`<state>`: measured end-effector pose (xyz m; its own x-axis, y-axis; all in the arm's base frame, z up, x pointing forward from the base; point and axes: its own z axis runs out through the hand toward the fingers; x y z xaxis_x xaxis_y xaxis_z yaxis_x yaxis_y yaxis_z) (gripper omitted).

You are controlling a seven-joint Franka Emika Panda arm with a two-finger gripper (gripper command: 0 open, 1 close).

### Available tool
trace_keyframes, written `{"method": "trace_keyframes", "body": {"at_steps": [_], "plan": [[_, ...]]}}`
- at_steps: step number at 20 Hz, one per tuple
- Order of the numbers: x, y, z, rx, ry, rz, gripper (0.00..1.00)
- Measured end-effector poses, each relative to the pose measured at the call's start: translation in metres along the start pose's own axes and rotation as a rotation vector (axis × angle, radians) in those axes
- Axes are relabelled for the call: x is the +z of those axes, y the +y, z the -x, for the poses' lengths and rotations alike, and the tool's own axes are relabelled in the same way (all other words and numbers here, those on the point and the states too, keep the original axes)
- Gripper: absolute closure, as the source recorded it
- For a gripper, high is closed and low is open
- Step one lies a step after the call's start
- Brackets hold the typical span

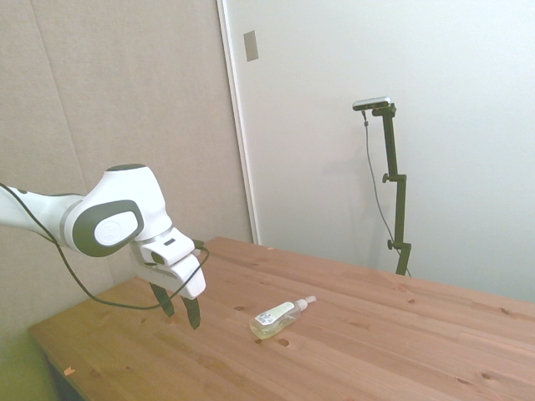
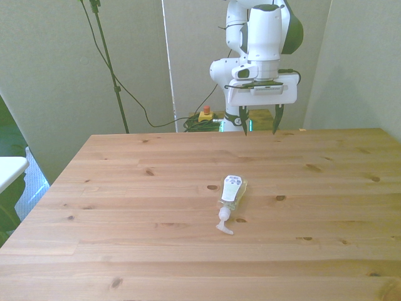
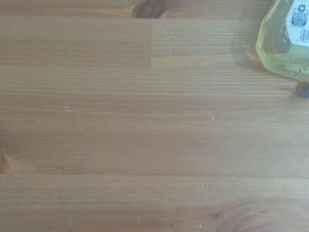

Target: Stand the sanitizer

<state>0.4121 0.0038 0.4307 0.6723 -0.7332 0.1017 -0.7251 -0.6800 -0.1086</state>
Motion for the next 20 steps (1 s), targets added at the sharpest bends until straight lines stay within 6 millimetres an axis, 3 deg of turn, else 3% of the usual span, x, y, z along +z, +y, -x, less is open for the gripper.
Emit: {"method": "trace_keyframes", "body": {"at_steps": [3, 5, 8, 11, 15, 17, 20], "plan": [[-0.001, -0.001, -0.003, 0.002, -0.004, -0.004, 0.00], [-0.009, -0.007, -0.017, 0.021, 0.008, -0.020, 0.00], [-0.021, -0.013, -0.061, 0.081, 0.038, -0.041, 0.00], [-0.026, -0.021, -0.125, 0.160, 0.088, -0.046, 0.00], [-0.001, -0.044, -0.196, 0.246, 0.123, -0.044, 0.00], [0.016, -0.058, -0.216, 0.260, 0.127, -0.043, 0.00], [0.032, -0.076, -0.230, 0.271, 0.135, -0.043, 0.00]]}}
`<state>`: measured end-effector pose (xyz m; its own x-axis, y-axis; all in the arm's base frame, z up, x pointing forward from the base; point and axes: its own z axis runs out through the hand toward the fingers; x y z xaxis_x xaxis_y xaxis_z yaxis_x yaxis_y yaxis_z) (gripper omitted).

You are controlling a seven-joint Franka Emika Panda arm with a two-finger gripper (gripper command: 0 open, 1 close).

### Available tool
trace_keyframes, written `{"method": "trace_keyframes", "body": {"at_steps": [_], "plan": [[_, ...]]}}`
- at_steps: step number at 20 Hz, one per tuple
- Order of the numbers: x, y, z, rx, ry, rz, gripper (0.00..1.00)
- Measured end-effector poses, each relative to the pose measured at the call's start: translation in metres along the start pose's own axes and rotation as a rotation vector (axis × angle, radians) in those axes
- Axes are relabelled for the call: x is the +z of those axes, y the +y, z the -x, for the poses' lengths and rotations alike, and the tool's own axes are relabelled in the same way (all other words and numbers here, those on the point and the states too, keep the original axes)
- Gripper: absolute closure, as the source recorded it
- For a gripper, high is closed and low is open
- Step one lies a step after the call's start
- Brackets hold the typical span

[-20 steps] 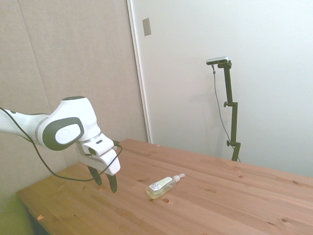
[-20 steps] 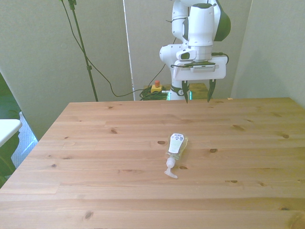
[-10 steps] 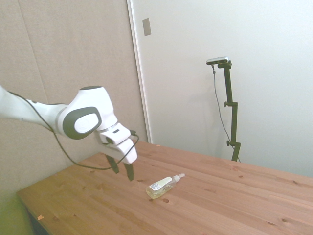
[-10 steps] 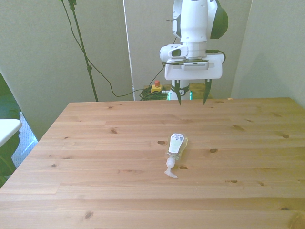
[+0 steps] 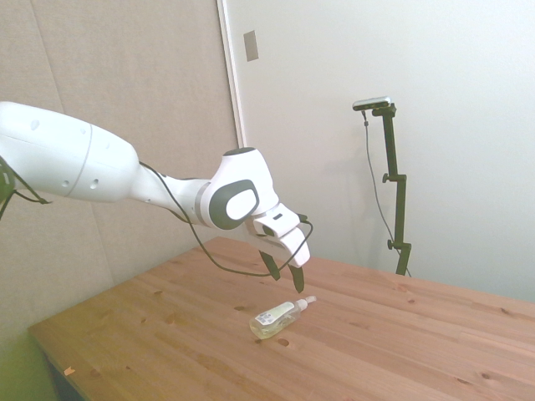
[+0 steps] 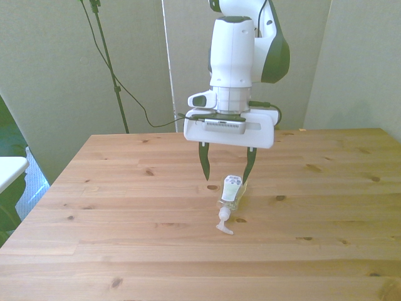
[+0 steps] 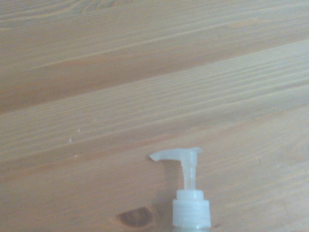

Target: Stand the sanitizer

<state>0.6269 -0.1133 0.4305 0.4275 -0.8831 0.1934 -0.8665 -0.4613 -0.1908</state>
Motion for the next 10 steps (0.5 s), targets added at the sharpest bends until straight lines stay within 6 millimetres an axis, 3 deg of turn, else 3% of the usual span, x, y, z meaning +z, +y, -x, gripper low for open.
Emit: {"method": "trace_keyframes", "body": {"at_steps": [10], "plan": [[0.053, -0.016, -0.015, 0.026, 0.009, 0.018, 0.00]]}}
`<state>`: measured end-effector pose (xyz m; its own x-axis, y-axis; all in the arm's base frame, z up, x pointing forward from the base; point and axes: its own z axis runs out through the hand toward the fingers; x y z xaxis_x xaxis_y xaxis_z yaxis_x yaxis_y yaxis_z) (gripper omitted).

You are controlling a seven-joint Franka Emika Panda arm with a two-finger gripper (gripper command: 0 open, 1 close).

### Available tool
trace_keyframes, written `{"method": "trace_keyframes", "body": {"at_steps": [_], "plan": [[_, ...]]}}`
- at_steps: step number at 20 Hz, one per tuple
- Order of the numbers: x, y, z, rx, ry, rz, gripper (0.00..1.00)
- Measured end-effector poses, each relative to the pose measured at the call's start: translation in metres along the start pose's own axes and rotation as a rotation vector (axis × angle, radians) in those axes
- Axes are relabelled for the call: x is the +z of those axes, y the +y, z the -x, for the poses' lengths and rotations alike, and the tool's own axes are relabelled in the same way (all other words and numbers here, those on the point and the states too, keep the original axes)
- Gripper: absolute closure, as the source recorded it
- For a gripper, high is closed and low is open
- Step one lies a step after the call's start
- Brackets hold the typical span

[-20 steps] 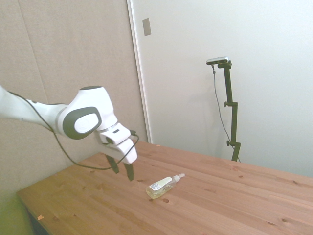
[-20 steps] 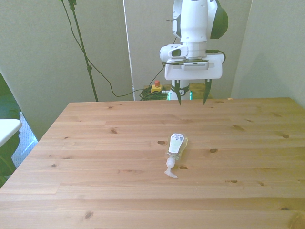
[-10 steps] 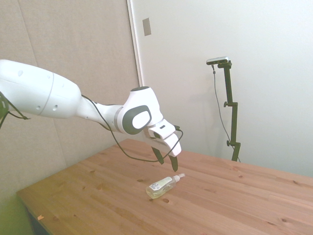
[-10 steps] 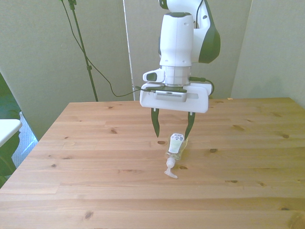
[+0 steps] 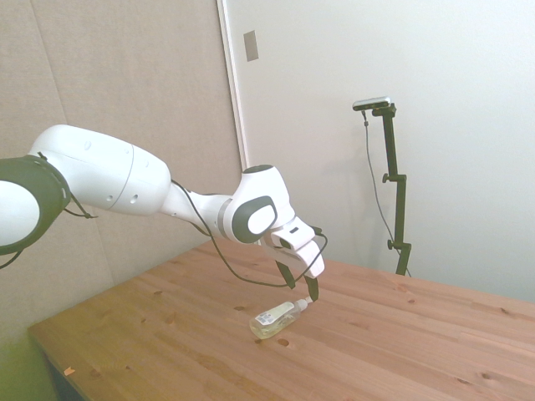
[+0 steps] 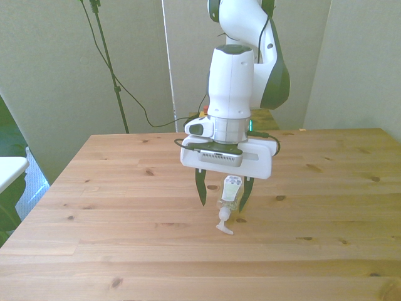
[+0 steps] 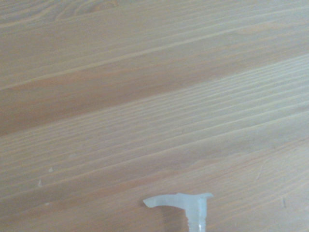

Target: Stand the sanitizer

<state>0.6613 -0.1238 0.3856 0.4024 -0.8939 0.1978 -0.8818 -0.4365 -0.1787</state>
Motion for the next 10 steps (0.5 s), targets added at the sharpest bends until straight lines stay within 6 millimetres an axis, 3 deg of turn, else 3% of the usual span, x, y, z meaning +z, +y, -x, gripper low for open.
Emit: {"method": "trace_keyframes", "body": {"at_steps": [6, 7, 10], "plan": [[0.024, -0.008, -0.003, 0.008, 0.000, 0.013, 0.00], [0.027, -0.008, -0.003, 0.009, 0.000, 0.016, 1.00], [0.035, -0.009, -0.004, 0.010, -0.001, 0.023, 1.00]]}}
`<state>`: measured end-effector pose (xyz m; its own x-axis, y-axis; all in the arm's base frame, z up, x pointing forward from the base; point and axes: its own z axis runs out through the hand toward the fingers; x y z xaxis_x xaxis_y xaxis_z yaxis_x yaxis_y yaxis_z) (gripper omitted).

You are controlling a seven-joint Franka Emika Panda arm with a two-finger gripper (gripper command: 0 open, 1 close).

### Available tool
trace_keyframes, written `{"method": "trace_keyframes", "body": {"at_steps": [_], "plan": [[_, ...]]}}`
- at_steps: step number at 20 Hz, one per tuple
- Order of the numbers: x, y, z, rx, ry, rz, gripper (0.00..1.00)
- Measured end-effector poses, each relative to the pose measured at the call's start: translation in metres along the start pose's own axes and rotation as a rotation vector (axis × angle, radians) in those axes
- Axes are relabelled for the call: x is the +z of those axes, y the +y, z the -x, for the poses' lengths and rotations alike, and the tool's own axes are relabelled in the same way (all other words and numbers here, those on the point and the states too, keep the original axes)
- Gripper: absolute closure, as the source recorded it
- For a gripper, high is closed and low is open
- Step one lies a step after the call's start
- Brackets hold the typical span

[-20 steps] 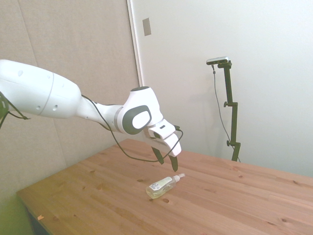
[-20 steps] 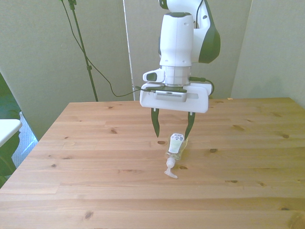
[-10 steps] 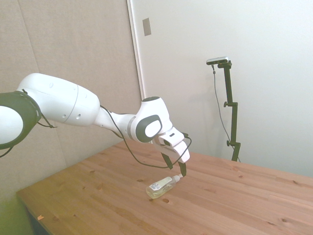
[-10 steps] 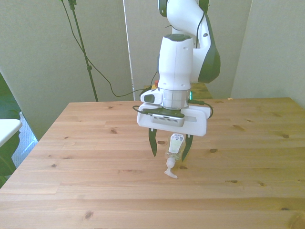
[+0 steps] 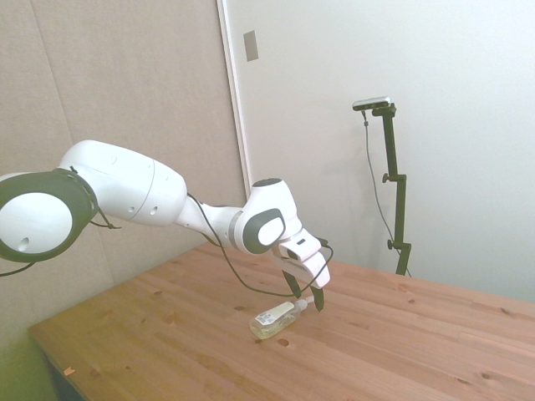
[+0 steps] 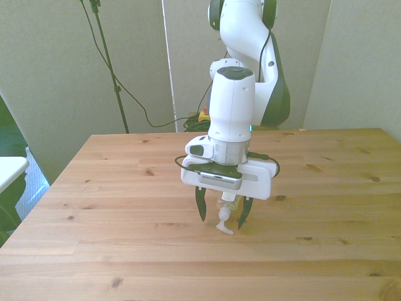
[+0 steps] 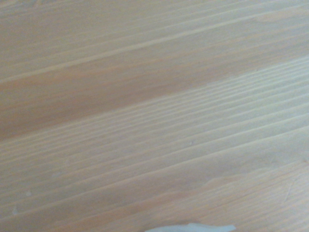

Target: Stand the sanitizer

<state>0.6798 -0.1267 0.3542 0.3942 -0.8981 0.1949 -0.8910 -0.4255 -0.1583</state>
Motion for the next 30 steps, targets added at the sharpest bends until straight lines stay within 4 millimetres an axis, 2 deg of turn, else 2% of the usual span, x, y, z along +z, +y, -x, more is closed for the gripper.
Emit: {"method": "trace_keyframes", "body": {"at_steps": [23, 30], "plan": [[0.004, 0.004, -0.005, 0.024, -0.015, 0.002, 1.00], [-0.001, 0.001, -0.011, 0.103, 0.026, -0.057, 1.00]]}}
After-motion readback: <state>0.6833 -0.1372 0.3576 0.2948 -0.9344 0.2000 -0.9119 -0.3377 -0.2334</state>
